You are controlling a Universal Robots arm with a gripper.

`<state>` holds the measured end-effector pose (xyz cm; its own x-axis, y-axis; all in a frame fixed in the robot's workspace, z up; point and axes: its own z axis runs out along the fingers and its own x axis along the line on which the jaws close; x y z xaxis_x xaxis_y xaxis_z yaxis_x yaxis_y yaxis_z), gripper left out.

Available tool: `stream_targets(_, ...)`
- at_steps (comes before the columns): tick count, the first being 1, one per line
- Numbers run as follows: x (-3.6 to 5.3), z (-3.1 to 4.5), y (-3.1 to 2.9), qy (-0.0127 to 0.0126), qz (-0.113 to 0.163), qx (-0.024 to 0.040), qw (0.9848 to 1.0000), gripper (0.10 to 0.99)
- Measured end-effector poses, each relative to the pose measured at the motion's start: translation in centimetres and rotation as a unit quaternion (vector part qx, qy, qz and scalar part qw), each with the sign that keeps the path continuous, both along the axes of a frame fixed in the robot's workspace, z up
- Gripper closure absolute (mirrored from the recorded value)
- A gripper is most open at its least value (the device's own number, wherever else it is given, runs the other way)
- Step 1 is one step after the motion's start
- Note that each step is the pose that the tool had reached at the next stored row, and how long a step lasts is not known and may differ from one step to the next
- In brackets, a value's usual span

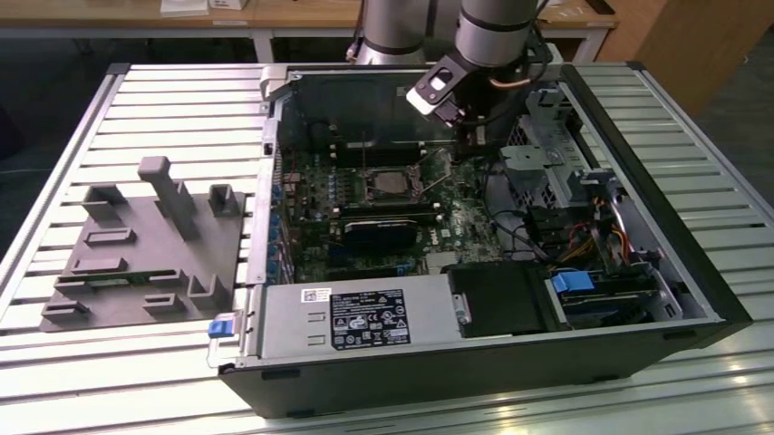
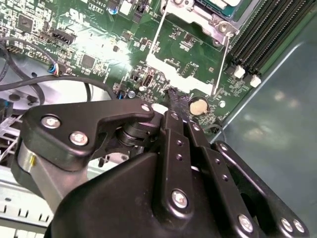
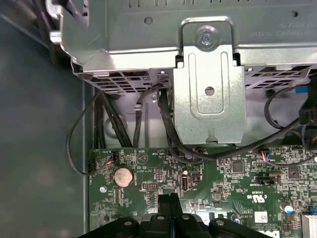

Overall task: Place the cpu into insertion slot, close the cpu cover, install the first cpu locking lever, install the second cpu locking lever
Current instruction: 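Close the cpu cover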

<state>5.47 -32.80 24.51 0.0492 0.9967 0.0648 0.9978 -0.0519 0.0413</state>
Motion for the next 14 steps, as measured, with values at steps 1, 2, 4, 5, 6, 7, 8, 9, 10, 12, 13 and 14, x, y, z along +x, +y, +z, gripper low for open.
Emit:
stream_targets(1, 0.01, -0.17, 0.0, 0.0001, 0.0, 0.0, 1.0, 0.98)
stream_targets(2, 0.01, -0.34, 0.0, 0.0002, 0.0, 0.0, 1.0, 0.98)
stream_targets(4, 0.01, -0.67, 0.0, 0.0007, 0.0, -0.0003, 1.0, 0.98)
stream_targets(5, 0.01, -0.79, 0.0, 0.0012, 0.0, -0.0004, 1.0, 0.98)
stream_targets(6, 0.02, -0.84, 0.0, 0.0018, 0.0, -0.0007, 1.0, 0.98)
stream_targets(7, 0.02, -0.87, 0.0, 0.0031, 0.0, -0.0008, 1.0, 0.98)
stream_targets(8, 0.02, -0.9, 0.0, 0.0053, 0.0, -0.0008, 1.0, 0.98)
stream_targets(9, 0.03, -0.94, 0.0, 0.0092, 0.0, -0.0008, 1.0, 0.98)
stream_targets(10, 0.05, -0.98, 0.0, 0.0167, 0.0, -0.0008, 0.9999, 0.98)
stream_targets(12, 0.11, -1.02, 0.0, 0.0344, 0.0, -0.001, 0.9994, 0.98)
stream_targets(13, 0.14, -1.06, 0.0, 0.0439, 0.0, -0.0009, 0.999, 0.98)
stream_targets(14, 0.16, -1.08, 0.0, 0.0529, 0.0, -0.0009, 0.9986, 0.98)
